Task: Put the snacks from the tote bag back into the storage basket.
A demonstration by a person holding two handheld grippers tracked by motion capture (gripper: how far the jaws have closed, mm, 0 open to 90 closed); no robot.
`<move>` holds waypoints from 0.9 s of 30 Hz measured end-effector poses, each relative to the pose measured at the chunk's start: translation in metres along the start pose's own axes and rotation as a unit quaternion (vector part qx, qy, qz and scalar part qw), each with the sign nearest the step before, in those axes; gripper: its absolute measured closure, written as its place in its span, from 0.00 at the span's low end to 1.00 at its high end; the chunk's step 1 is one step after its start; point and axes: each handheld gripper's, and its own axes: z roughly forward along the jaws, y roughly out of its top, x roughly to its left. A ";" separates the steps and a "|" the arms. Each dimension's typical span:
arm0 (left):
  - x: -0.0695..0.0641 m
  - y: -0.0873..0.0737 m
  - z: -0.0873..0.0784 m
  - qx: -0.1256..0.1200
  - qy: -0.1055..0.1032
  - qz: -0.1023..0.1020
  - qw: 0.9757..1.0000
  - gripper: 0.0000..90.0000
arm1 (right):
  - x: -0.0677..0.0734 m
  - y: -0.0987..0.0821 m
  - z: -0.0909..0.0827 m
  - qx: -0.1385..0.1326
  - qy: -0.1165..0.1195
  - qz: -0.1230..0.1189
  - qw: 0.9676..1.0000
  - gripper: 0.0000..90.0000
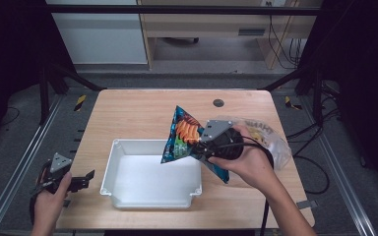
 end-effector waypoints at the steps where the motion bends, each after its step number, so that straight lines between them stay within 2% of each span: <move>1: 0.000 0.000 0.000 0.000 0.001 0.001 1.000 0.03 | 0.001 0.001 0.001 -0.004 -0.001 0.001 1.000 0.49; 27: 0.000 0.000 0.000 -0.001 0.000 0.000 1.000 0.03 | 0.015 0.020 0.015 -0.012 0.018 -0.025 0.999 0.49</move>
